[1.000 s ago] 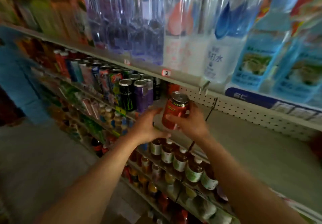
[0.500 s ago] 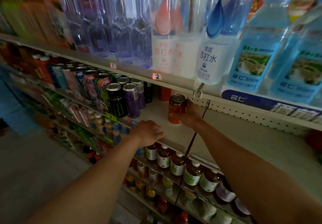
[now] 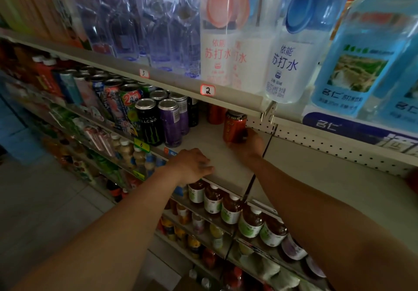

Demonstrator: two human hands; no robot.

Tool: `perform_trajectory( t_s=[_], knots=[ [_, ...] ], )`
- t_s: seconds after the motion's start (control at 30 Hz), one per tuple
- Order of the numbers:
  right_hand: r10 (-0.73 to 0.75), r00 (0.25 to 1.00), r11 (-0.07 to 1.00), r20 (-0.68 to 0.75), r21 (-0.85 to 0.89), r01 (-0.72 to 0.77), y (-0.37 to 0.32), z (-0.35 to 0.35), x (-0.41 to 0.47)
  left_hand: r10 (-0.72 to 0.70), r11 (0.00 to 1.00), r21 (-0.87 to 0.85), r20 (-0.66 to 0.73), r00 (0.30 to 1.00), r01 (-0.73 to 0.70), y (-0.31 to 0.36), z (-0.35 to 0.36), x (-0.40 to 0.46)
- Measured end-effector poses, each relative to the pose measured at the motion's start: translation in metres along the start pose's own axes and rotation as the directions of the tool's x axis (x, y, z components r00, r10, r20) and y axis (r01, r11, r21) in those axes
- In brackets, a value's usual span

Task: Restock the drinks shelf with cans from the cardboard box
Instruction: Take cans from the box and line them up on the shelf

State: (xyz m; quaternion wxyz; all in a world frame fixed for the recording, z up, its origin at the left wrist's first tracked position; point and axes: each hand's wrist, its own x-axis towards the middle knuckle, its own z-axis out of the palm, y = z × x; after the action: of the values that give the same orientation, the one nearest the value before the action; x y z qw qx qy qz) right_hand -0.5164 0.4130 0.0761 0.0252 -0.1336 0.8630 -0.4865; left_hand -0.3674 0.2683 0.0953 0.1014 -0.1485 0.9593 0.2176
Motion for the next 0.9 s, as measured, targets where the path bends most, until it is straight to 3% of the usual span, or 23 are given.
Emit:
perform_trajectory(
  t_s=[0.27, 0.57, 0.77, 0.9],
  knots=[
    [0.04, 0.999, 0.999, -0.005, 0.004, -0.04, 0.003, 0.016, 0.037, 0.048, 0.994, 0.103, 0.008, 0.999, -0.048, -0.001, 0.001, -0.003],
    [0.081, 0.995, 0.993, -0.058, -0.086, -0.085, 0.006, 0.028, 0.057, 0.076, 0.995, 0.058, -0.005, 0.997, -0.076, -0.002, 0.0, -0.007],
    [0.119, 0.992, 0.976, -0.045, -0.177, -0.125, 0.006, 0.032, 0.061, 0.102, 0.992, 0.073, -0.033, 0.994, -0.099, -0.003, 0.003, -0.006],
    [0.128, 0.991, 0.981, 0.025, -0.15, -0.123, 0.005, 0.028, 0.064, 0.088, 0.989, 0.12, -0.035, 0.995, -0.083, -0.001, 0.004, -0.007]
  ],
)
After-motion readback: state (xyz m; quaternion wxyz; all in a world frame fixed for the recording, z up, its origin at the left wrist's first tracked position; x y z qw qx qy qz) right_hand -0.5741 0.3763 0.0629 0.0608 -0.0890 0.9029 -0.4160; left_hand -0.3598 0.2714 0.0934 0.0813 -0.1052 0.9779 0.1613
